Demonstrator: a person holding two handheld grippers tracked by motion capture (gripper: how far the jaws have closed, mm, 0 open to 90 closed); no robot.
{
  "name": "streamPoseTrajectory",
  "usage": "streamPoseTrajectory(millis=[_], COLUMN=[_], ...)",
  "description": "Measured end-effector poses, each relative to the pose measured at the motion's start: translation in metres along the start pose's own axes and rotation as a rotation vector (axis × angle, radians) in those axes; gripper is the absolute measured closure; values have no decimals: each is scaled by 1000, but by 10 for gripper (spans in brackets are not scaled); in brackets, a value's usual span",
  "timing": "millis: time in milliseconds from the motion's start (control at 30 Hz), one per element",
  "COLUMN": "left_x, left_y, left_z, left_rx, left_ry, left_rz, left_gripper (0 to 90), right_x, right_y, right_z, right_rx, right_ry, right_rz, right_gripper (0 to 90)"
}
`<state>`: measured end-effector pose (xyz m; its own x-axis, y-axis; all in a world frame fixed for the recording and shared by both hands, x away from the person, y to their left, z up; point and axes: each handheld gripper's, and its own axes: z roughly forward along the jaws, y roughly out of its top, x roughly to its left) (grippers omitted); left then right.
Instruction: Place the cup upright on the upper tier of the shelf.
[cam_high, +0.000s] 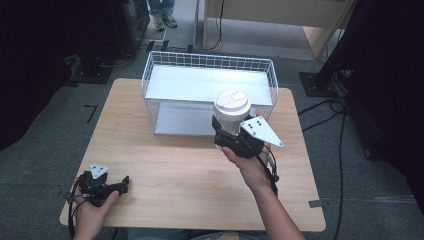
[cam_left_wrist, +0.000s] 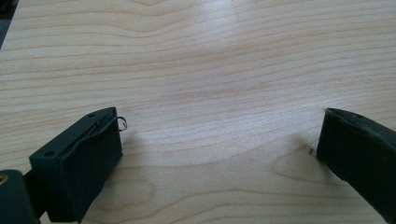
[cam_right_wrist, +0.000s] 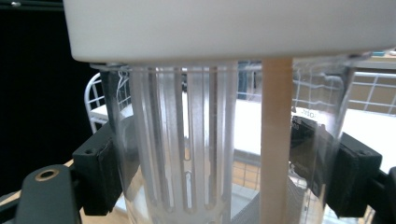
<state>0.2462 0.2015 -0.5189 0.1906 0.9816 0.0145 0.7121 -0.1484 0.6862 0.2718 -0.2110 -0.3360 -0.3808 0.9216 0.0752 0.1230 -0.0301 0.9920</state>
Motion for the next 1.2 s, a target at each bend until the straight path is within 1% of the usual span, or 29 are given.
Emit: streamPoseTrajectory(millis=[33,67,267,333,367,500,567,633,667,700,767,867,1033,1167,1200], left_x=[0,0,0,0,0,0,0,0,0,0,0,0,0,0,0], left_y=[0,0,0,0,0,0,0,0,0,0,0,0,0,0,0], left_z=[0,0,0,0,0,0,0,0,0,0,0,0,0,0,0], left_rx=[0,0,0,0,0,0,0,0,0,0,0,0,0,0,0], left_ry=[0,0,0,0,0,0,0,0,0,0,0,0,0,0,0], left_rz=[0,0,0,0,0,0,0,0,0,0,0,0,0,0,0], left_gripper=[3,3,2,3,3,3,2,3,3,3,2,2,3,3,3], right_x=[0,-3,-8,-10,-12,-15,-17,-18,-20,-20,-22,-22,-24,-29,-31], right_y=[0,4,15,19,23,29,34,36,39,39,44,47,52,54,55], right_z=[0,1,3,5,7,11,15,17,21,21,26,29,37,44,48], right_rx=[0,-6,-21,-29,-34,-44,-46,-49,-48,-48,-52,-53,-57,-63,-61], right_ry=[0,-13,-33,-42,-57,-70,-84,-90,-102,-102,-118,-132,-149,-165,-177], right_rz=[0,-5,-7,-7,-9,-15,-8,-9,-7,-7,-9,-11,-28,-24,-18], right_gripper=[164,164,163,163,163,164,163,163,163,163,164,163,163,163,164])
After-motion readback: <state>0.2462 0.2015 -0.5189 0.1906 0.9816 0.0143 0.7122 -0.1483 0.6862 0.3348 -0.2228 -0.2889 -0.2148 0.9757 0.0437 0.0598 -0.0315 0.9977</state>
